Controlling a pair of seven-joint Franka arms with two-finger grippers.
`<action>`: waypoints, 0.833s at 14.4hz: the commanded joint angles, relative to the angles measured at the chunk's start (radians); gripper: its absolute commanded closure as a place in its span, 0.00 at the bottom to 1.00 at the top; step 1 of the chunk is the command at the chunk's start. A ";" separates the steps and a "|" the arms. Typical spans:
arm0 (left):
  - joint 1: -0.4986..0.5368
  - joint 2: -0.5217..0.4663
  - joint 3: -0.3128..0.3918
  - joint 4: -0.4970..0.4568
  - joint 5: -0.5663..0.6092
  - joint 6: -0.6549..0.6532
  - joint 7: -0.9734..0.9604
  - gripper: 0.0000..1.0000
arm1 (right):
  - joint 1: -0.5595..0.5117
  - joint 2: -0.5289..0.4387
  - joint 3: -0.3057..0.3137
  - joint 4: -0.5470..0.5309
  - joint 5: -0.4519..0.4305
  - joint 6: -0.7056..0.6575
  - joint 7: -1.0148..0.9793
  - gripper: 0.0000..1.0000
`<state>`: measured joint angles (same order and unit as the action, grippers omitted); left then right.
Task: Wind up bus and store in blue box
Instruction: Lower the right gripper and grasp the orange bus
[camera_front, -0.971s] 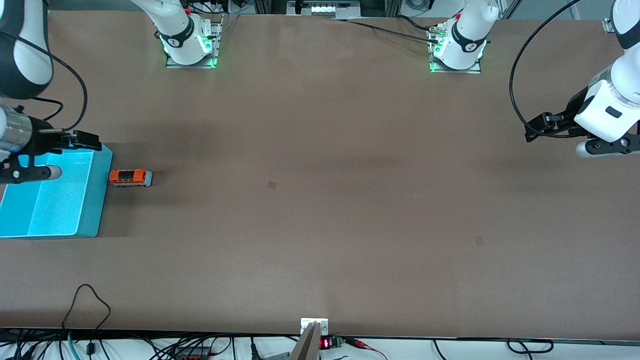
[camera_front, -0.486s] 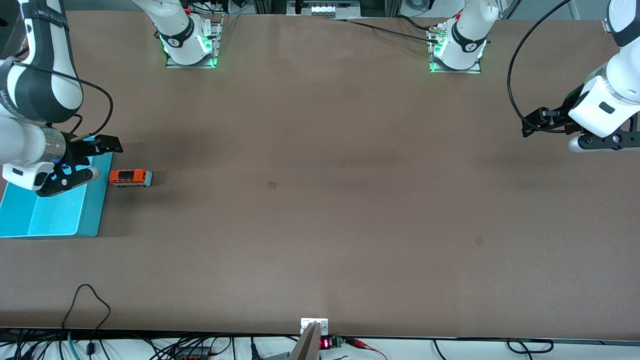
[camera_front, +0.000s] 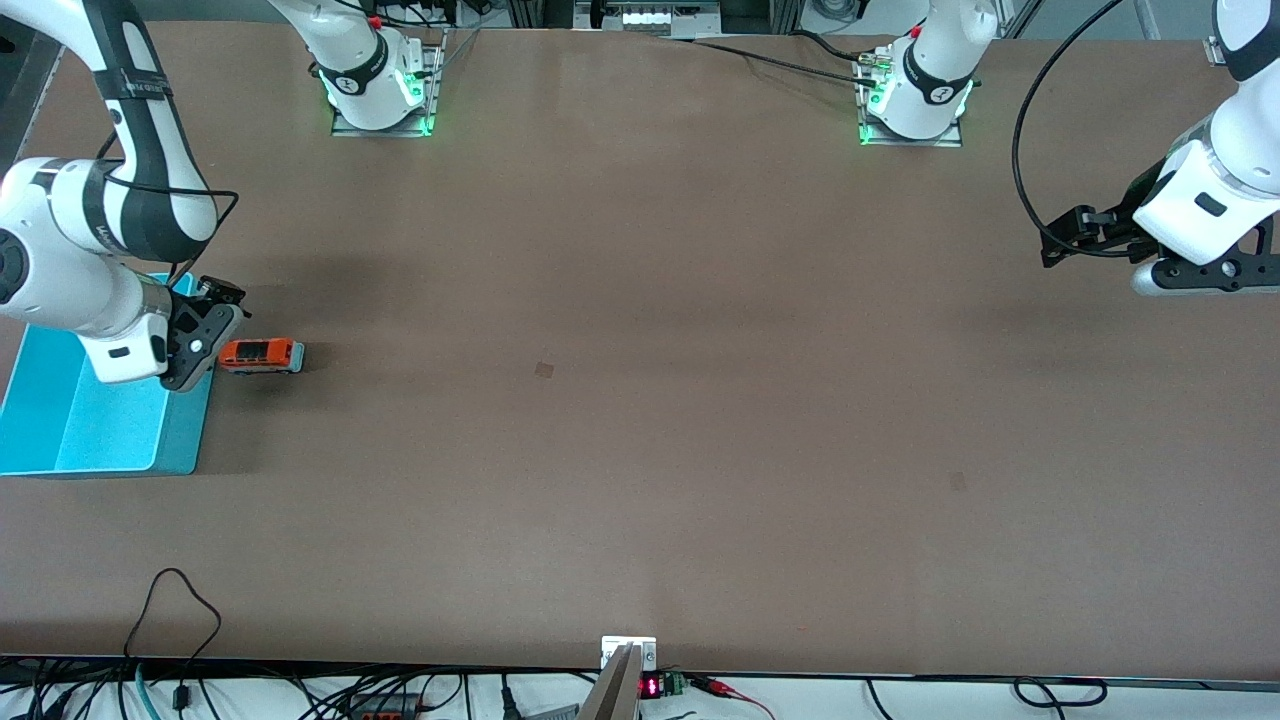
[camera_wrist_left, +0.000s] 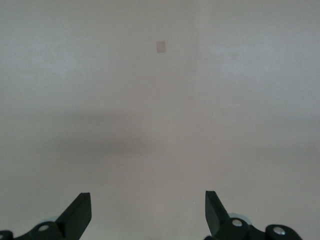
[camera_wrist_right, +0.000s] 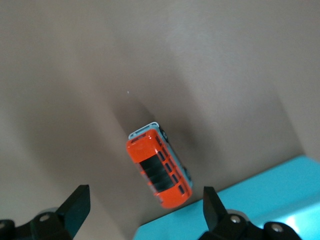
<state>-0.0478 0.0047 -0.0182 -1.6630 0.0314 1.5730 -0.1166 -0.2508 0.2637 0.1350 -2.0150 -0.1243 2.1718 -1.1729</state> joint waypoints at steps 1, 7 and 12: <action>-0.004 -0.011 0.006 0.017 -0.015 -0.031 0.020 0.00 | -0.044 -0.037 0.028 -0.121 -0.012 0.139 -0.193 0.00; -0.003 -0.011 0.009 0.017 -0.016 -0.053 0.015 0.00 | -0.091 -0.012 0.028 -0.251 -0.009 0.318 -0.372 0.00; -0.003 -0.011 0.007 0.017 -0.016 -0.059 0.014 0.00 | -0.110 0.025 0.028 -0.268 -0.009 0.387 -0.399 0.00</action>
<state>-0.0478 0.0005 -0.0173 -1.6575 0.0314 1.5381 -0.1164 -0.3264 0.2766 0.1396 -2.2726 -0.1247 2.5148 -1.5402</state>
